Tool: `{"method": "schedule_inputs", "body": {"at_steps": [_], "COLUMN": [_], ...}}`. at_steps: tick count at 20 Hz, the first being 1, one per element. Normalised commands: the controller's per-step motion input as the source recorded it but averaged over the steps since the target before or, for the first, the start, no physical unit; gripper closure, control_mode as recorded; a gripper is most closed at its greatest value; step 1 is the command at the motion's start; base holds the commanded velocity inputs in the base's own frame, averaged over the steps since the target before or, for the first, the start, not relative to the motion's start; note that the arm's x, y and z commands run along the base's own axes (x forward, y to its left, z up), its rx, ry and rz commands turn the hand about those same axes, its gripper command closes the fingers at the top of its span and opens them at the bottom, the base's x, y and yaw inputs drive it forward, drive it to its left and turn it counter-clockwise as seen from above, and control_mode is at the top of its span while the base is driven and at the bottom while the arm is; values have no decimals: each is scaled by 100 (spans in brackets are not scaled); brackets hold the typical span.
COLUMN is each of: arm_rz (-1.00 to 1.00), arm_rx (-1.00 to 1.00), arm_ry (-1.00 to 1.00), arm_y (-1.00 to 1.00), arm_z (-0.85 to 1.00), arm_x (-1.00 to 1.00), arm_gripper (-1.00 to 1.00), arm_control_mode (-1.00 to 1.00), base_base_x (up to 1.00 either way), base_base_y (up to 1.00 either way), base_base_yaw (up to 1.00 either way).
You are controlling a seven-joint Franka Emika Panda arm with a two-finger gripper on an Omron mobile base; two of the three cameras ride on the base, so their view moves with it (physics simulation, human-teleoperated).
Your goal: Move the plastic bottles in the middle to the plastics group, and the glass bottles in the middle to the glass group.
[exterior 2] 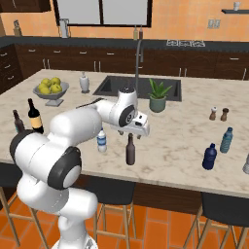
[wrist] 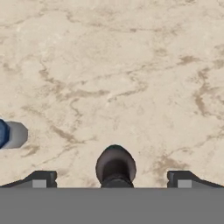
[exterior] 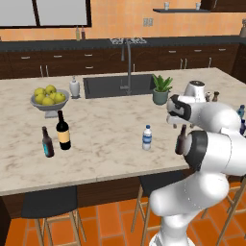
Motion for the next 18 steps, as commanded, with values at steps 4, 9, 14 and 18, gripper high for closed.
{"method": "schedule_inputs", "body": {"at_steps": [4, 9, 14, 18], "arm_rz": [0, 0, 0, 0], "arm_rx": [-3, 0, 0, 0], "arm_ry": [0, 0, 0, 2], "arm_y": [-5, -13, -8, 13], "arm_z": [-9, -6, -7, -8], "arm_x": [2, 0, 0, 0], "arm_gripper": [-100, -100, -100, 100], "arm_control_mode": [-100, -100, -100, -100], "base_base_x": [0, 0, 0, 0], "base_base_y": [0, 0, 0, 0], "base_base_yaw": [0, 0, 0, 0]}}
